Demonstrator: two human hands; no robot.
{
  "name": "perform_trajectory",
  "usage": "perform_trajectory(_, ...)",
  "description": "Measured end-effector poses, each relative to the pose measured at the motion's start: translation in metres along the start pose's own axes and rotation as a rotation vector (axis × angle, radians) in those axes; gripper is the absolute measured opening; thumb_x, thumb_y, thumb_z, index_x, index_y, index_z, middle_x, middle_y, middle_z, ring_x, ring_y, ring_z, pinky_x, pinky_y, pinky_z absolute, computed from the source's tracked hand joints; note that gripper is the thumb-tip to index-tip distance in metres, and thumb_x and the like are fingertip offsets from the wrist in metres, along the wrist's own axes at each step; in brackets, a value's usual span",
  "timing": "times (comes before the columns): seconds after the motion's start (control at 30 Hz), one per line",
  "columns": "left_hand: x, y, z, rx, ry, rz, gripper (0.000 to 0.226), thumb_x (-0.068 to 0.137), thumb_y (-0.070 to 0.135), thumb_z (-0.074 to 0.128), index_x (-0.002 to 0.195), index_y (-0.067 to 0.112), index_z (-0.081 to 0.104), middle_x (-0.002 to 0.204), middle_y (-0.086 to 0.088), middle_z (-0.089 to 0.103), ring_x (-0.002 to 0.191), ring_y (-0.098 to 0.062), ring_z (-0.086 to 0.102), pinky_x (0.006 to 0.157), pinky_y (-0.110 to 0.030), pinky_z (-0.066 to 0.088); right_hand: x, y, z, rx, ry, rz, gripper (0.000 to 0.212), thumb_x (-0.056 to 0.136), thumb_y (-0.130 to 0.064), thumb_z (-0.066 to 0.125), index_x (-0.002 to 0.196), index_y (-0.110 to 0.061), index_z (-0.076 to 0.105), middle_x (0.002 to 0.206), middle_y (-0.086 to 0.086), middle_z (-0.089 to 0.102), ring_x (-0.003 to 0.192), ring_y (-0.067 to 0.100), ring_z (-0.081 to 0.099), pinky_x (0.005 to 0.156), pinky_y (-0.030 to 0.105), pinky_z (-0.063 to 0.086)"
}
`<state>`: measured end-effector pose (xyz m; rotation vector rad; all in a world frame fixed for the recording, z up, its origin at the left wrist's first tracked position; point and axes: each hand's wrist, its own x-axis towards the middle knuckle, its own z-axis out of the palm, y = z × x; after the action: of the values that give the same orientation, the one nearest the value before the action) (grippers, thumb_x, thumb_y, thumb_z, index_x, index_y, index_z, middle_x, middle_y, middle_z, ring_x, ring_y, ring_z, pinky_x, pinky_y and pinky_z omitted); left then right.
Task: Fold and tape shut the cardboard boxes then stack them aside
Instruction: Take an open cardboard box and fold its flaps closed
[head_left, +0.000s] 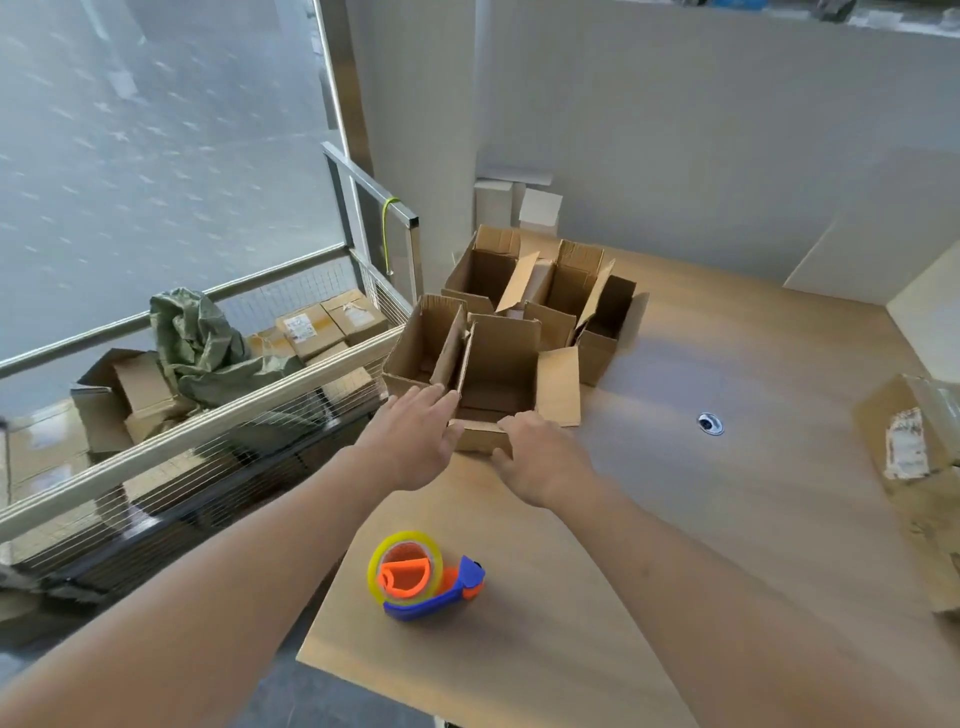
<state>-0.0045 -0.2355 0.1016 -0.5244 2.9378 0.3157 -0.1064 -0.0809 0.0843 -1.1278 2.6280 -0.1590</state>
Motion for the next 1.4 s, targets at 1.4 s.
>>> perform_trajectory(1.4, 0.032, 0.027, 0.095, -0.052, -0.208, 0.272, 0.048, 0.096, 0.029, 0.064, 0.141, 0.030, 0.048, 0.161, -0.017, 0.018, 0.144, -0.037, 0.031, 0.113, -0.044, 0.040, -0.093, 0.073, 0.090, -0.144, -0.086, 0.575, 0.009, 0.101, -0.024, 0.060, 0.093, -0.026, 0.061, 0.169, 0.020, -0.010, 0.156, 0.043, -0.007, 0.127, 0.049, 0.009)
